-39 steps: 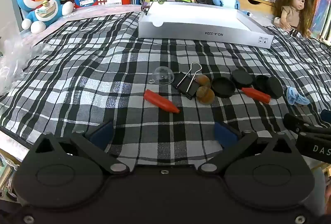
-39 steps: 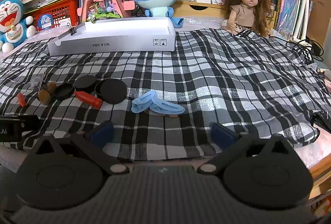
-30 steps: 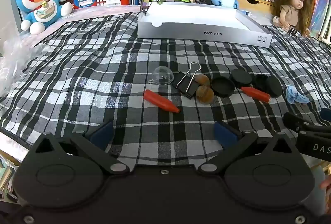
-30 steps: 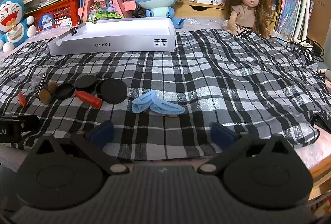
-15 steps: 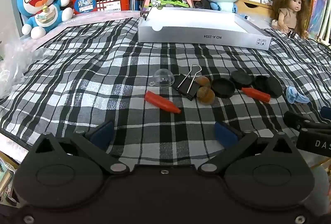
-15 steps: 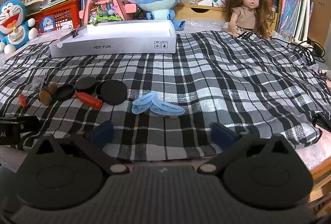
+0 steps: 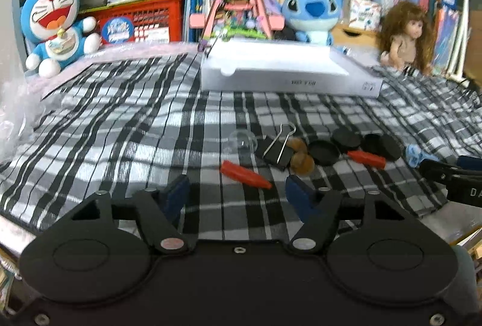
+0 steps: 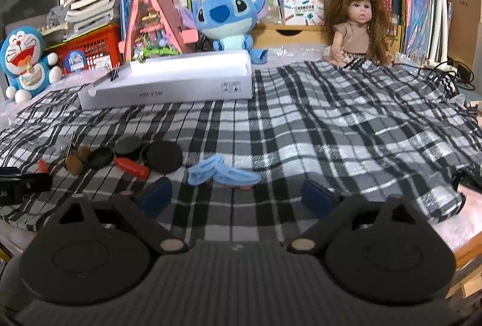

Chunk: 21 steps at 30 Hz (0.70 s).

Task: Organize rigid objects
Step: 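Grasp the orange crayon with the left tool while the right tool grasps a blue clip, then carry the crayon and blue clip over the white box with both tools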

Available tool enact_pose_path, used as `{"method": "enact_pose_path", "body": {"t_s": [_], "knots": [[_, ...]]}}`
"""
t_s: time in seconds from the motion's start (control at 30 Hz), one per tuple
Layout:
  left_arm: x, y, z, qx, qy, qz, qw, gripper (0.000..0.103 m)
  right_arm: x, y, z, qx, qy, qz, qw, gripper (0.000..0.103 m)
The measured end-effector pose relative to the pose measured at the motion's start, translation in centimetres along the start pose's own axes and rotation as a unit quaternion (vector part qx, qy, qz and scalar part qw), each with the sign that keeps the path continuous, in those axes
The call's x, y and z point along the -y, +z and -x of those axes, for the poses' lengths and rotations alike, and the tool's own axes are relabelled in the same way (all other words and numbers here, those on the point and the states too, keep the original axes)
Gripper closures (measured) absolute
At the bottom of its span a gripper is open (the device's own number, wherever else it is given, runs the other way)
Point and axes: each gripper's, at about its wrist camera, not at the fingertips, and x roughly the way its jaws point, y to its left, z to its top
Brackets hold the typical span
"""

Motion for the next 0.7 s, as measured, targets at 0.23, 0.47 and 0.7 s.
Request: {"method": "enact_pose_path", "body": {"t_s": [0.23,0.47,0.7], "knots": [[-0.3,-0.3,-0.7,0.029,0.000,-0.038,0.9989,0.021,-0.1,0.0,-0.4,0.004,-0.013,0.041,0.999,0.023],[-0.6,-0.8,-1.8,0.020,-0.029,-0.030,0.9990,0.030,-0.2,0.1,-1.5,-0.006,-0.015,0.021,1.000,0.029],[-0.5,-0.6,-1.9,0.013,-0.038,-0.023,0.9989,0.093,-0.6,0.2,-2.1,-0.009,-0.015,0.023,1.000,0.054]]}}
